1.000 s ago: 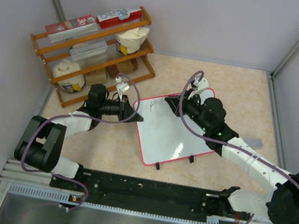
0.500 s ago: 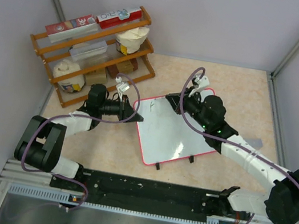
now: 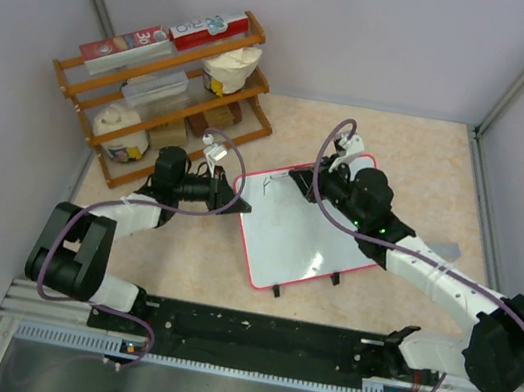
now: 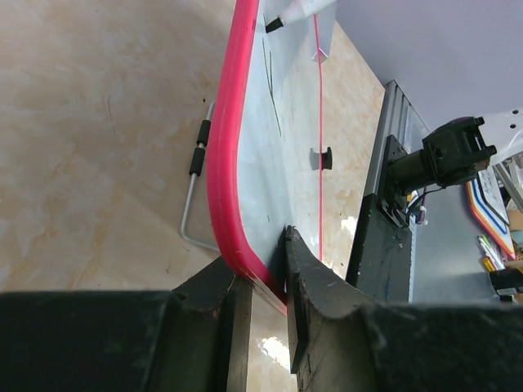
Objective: Write a sentence on the whiteboard
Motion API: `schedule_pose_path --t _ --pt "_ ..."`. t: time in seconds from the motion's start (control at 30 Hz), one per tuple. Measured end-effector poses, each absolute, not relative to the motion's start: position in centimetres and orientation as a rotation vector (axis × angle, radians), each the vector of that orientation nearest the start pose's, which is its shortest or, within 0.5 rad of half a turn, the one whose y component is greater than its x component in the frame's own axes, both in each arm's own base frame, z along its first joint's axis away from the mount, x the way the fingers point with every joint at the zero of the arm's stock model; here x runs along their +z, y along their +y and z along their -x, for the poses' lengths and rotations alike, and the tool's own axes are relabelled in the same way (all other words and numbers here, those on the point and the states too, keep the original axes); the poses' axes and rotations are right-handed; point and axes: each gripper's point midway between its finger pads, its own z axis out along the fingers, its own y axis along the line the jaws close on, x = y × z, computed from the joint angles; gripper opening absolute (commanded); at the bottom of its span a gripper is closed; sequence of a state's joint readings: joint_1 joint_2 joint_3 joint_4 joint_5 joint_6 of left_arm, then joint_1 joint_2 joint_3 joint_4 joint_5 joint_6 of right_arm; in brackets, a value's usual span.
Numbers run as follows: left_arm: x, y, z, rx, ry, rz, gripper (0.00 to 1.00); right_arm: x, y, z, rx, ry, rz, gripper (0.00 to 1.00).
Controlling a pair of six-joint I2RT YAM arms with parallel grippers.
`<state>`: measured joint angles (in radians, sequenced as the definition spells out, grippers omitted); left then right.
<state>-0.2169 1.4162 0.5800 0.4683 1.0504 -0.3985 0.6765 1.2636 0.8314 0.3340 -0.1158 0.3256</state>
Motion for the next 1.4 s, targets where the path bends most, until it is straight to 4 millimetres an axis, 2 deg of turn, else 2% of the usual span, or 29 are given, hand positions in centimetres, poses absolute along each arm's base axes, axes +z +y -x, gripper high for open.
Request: schedule_pose_path --t 1.03,1.27,1.4 --pt "14.3 -22.3 -27.0 -1.407 1.924 -0.559 0.00 23.3 29.0 -29.5 0.894 1.736 0.412 0.00" --pt "14.4 -22.4 -27.0 -1.410 1.918 -0.568 0.00 23.5 28.7 -29.1 0.896 1.740 0.415 0.00" --pt "14.4 -22.4 -27.0 -1.410 1.918 -0.569 0.00 24.9 28.3 -28.6 0.908 1.708 0.403 0.00"
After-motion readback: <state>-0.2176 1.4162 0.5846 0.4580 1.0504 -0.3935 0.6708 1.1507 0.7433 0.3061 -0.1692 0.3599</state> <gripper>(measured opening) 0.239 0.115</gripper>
